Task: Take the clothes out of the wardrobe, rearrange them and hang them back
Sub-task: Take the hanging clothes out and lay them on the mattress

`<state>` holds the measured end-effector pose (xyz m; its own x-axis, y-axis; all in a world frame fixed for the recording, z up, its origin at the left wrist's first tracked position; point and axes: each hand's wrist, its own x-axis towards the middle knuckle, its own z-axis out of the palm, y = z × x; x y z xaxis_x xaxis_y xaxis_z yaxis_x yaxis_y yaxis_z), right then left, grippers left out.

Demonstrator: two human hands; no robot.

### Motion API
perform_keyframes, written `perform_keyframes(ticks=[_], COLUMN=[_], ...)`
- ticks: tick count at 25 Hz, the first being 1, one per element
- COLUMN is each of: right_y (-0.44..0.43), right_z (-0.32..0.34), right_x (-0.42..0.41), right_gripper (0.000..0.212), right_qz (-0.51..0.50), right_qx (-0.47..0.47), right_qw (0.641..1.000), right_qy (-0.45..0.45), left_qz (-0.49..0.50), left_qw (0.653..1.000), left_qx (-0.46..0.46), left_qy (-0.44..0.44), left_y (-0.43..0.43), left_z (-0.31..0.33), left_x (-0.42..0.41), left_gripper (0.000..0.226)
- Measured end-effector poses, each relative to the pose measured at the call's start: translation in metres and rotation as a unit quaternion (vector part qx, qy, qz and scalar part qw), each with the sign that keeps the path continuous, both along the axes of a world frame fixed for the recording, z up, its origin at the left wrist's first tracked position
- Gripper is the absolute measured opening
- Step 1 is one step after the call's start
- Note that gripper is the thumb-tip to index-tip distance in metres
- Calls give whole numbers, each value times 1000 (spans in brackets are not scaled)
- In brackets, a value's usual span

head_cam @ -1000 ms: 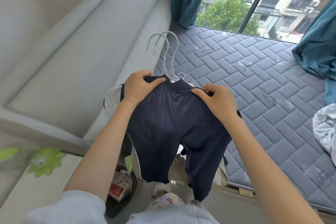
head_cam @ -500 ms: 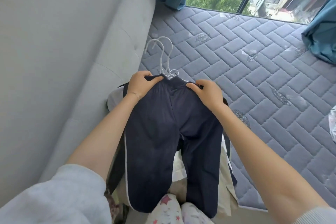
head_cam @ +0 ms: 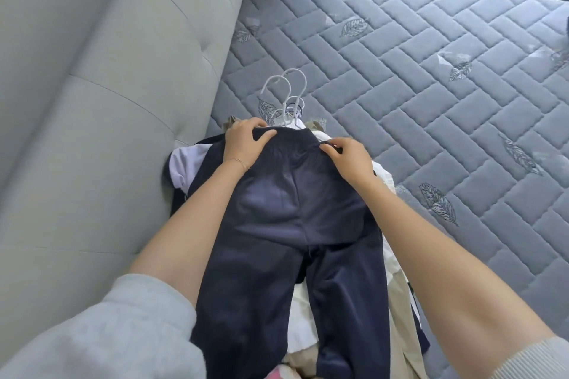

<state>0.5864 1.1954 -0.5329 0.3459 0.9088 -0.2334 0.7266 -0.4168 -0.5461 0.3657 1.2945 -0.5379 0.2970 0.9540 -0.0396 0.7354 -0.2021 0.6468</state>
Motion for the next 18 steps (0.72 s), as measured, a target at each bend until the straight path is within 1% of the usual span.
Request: perform_keyframes(ticks=[2, 4, 6, 8, 13, 16, 18], right_y=[-1, -8, -19, -28, -63, -100, -132], right_z=[-5, 1, 22, 57, 166, 225, 258], right_x=[-5, -15, -31, -50, -101, -130, -152], right_gripper=[31, 36, 41, 45, 48, 50, 50], right_qz=[-4, 13, 51, 82, 137, 156, 187], right_qx=[1, 15, 39, 67, 115, 120, 118], right_qw=[1000, 999, 997, 994, 984, 980, 972], right_qy=[-19, -32, -34, -31, 0, 40, 76], left_qz=[-13, -26, -35, -19, 50, 127, 198], left_qw=[1000, 999, 998, 997, 992, 985, 973], left_qx=[-4, 17, 48, 67, 98, 103, 101], left_qy=[-11, -8, 12, 18, 57, 59, 56], left_y=[-5, -16, -34, -57, -129, -191, -245], left_z=[-4, 2, 21, 54, 162, 220, 252], left_x=[-2, -8, -17, -33, -86, -119, -141], left_gripper=[33, 36, 39, 42, 49, 52, 54])
